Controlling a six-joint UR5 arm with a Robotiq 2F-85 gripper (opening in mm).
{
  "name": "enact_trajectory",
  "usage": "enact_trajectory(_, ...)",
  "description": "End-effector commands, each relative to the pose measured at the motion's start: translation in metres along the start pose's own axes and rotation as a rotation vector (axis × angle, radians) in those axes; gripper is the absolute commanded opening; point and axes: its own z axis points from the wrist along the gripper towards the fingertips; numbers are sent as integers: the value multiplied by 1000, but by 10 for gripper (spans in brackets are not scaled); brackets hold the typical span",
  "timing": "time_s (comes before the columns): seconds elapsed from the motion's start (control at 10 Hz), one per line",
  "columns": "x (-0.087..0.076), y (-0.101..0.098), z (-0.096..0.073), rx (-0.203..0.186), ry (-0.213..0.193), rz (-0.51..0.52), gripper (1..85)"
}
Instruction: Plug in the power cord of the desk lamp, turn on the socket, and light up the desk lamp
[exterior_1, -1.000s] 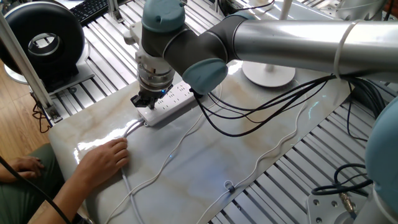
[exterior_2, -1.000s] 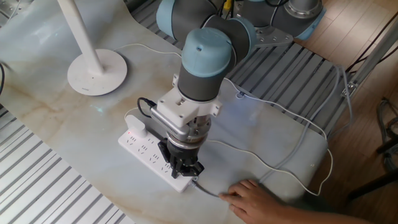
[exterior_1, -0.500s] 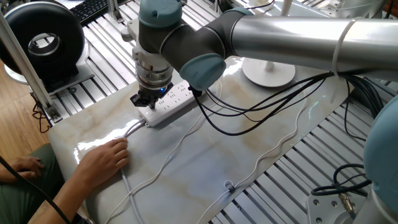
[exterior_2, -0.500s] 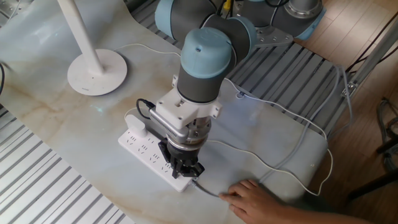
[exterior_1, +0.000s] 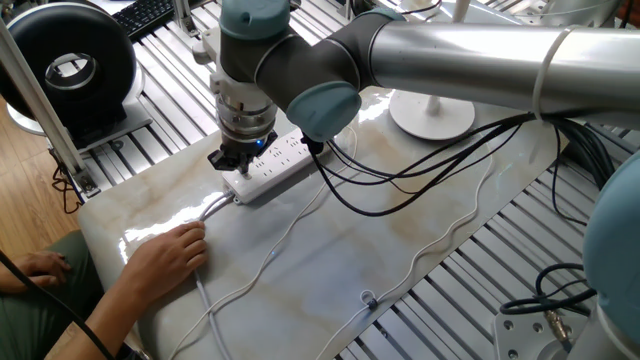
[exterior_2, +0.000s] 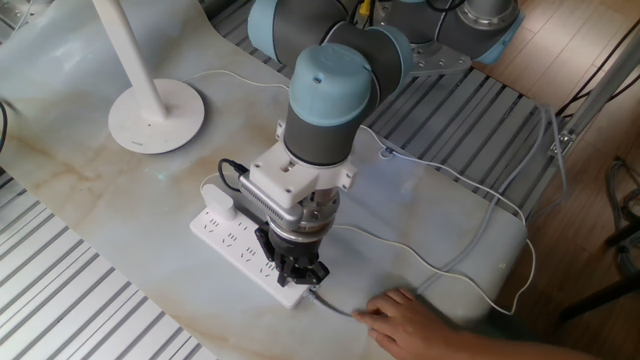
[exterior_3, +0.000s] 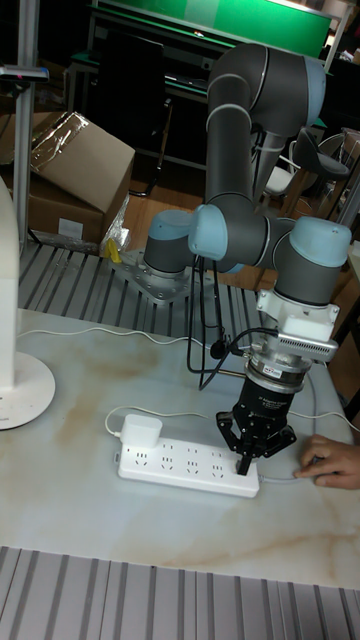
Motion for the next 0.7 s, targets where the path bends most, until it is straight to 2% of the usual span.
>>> enact_trajectory(0.0, 0, 2, -4, -8, 10, 10, 10)
enact_trajectory(0.6, 0, 4, -8, -24, 28, -30, 10)
